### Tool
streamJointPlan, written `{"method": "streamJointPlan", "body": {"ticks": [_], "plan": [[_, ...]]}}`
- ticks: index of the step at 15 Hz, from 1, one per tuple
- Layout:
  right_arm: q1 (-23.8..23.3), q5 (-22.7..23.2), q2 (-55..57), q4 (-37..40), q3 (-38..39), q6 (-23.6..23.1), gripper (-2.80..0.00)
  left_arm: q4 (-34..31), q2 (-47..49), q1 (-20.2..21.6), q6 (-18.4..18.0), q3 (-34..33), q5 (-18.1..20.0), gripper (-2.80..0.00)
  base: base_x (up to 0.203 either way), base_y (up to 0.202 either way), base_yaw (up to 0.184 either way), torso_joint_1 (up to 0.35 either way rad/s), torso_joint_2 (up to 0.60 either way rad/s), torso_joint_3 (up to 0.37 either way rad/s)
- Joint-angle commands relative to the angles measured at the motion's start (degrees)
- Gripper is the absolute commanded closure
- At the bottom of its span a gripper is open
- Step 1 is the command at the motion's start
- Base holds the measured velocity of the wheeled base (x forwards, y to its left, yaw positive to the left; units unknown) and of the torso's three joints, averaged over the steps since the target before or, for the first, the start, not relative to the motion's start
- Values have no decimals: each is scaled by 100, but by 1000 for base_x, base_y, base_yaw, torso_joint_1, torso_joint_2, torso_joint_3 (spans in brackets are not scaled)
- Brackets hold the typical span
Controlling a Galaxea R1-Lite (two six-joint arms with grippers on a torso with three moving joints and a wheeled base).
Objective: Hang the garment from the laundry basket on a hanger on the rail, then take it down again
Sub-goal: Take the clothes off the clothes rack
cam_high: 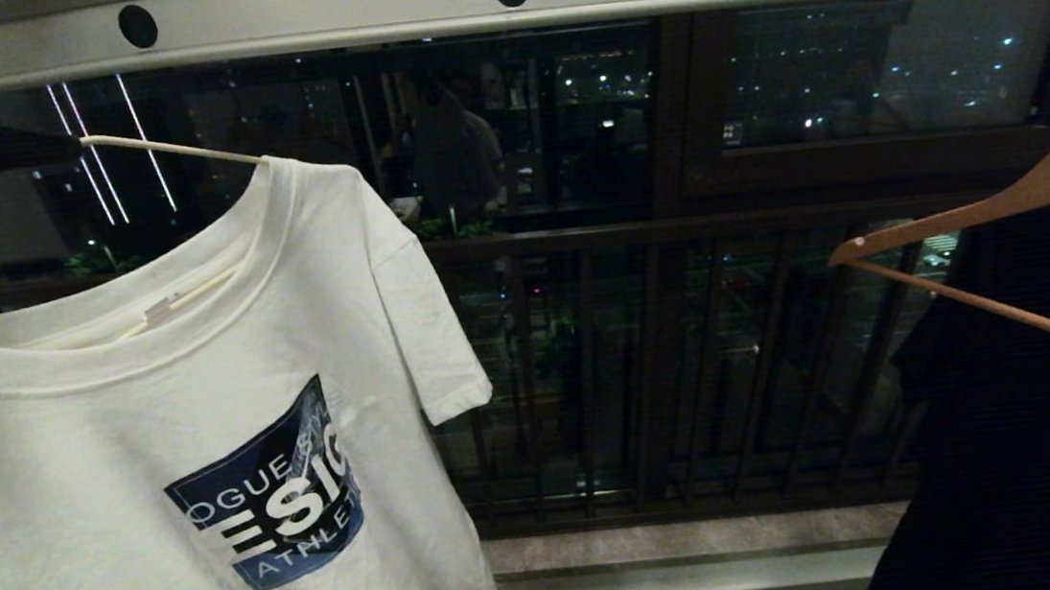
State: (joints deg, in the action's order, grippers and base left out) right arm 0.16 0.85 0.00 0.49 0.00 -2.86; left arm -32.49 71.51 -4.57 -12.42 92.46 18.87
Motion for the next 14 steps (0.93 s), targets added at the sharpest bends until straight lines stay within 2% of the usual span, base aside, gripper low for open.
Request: {"method": "streamJointPlan", "body": {"ticks": [1, 5, 7, 11, 14], "plan": [[2, 3, 9, 4, 9, -4, 0, -177, -316, -163, -4, -233, 95, 0, 0, 0, 0, 0, 0, 0], [2, 3, 9, 4, 9, -4, 0, -216, -514, -639, 10, -1137, 132, 0, 0, 0, 0, 0, 0, 0], [2, 3, 9, -1, 9, -4, 0, 174, -571, -854, 47, -1758, 140, 0, 0, 0, 0, 0, 0, 0], [2, 3, 9, 4, 9, -4, 0, 1705, -707, -1343, 436, -3235, 143, 0, 0, 0, 0, 0, 0, 0], [2, 3, 9, 4, 9, -4, 0, 3176, -458, -1714, 516, -4296, 143, 0, 0, 0, 0, 0, 0, 0]]}}
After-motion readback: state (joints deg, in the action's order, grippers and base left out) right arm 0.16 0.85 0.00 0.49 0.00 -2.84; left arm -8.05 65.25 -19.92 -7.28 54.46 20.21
